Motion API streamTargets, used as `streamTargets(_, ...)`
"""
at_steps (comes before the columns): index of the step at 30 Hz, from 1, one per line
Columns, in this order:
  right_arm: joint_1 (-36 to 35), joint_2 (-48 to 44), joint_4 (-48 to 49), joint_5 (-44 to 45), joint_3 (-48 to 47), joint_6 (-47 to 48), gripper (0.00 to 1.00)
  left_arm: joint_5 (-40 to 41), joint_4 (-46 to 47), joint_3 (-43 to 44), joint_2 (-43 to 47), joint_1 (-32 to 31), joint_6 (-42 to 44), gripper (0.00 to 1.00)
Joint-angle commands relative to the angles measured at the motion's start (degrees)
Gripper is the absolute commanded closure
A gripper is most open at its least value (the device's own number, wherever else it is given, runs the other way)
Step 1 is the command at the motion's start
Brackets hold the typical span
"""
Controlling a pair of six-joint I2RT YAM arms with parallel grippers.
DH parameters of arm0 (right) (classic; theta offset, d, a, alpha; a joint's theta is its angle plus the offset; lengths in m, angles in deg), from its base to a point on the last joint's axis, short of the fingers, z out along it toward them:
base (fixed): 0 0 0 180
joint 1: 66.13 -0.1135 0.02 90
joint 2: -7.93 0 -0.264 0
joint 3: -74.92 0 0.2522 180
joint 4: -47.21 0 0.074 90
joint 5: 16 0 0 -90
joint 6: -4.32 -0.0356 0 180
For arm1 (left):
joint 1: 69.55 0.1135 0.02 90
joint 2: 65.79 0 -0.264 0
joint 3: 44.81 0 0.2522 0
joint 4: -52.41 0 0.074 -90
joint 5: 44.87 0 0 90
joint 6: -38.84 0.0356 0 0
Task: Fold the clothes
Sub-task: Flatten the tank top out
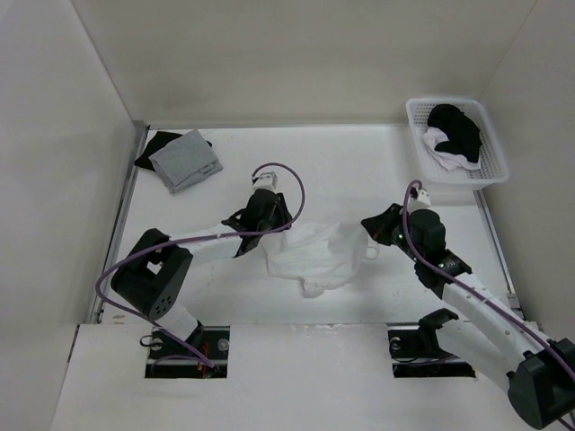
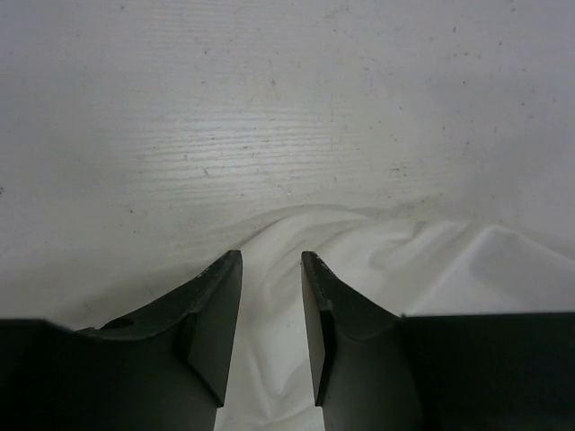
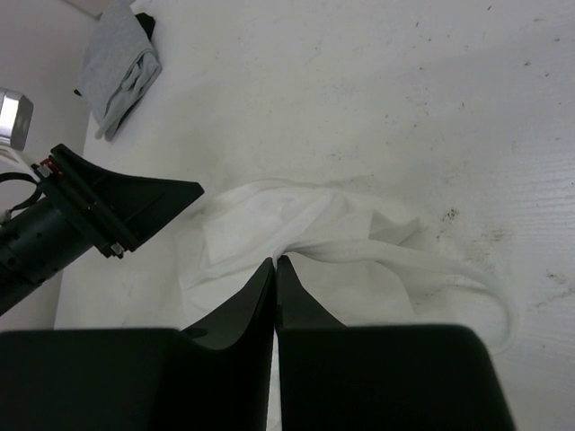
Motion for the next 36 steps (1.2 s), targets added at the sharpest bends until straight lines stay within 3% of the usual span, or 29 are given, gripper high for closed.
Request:
streamTargets(1, -0.11, -0.46, 3.7, -0.93, -0.28, -0.16, 0.95, 2.21, -4.34, 2.53, 0.46, -0.38, 0.96, 0.68)
streamTargets(7, -0.46, 1.21, 5.1, -1.01, -0.55, -0.25, 0.95, 1.68, -9.19, 3.58, -0.94, 0.23, -1.06, 0.57)
streamTargets(11, -0.46, 1.39, 5.45, -1.37, -0.55, -0.25, 0.95, -1.82, -7.53, 4.63, -3.67, 0.76, -2.46, 0.58)
streamTargets(13, -0.46, 1.48, 5.45, -1.37, -0.46, -0.25, 0.95, -2.97, -5.51, 4.72, -4.2, 1.02, -3.25, 0.64)
streamTargets(17, -0.73, 1.39, 5.45, -1.37, -0.02, -0.33, 0.96, -2.63, -2.51, 3.85, -2.1, 1.03, -4.66, 0.88)
streamTargets(21, -2.3, -1.06, 4.58, -1.28, -1.07, 0.1, 0.96, 1.67, -1.37, 0.43, 7.19, 0.15, -4.14, 0.97)
streamTargets(27, -5.29, -9.06, -2.44, -0.67, -8.7, 1.86, 0.97, 9.05, -3.99, -3.1, 28.81, -3.27, -0.45, 1.0)
streamTargets(36, -17.49, -18.12, -13.43, 2.06, -26.63, 5.55, 0.97, 19.51, -14.19, 2.61, 53.08, -14.08, 6.49, 1.0)
